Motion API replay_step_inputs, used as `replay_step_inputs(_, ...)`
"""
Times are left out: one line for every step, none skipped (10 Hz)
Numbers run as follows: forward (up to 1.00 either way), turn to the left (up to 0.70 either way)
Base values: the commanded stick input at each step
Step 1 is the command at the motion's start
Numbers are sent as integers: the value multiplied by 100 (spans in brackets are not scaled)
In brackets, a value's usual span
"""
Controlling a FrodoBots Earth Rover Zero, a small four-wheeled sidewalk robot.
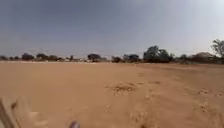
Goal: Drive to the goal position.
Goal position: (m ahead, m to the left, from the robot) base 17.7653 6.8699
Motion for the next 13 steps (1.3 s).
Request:
replay_step_inputs(100, 0)
replay_step_inputs(100, 0)
replay_step_inputs(100, 0)
replay_step_inputs(100, 0)
replay_step_inputs(100, 0)
replay_step_inputs(100, 0)
replay_step_inputs(100, 0)
replay_step_inputs(100, 0)
replay_step_inputs(100, 0)
replay_step_inputs(100, 0)
replay_step_inputs(100, 0)
replay_step_inputs(100, 0)
replay_step_inputs(100, 0)
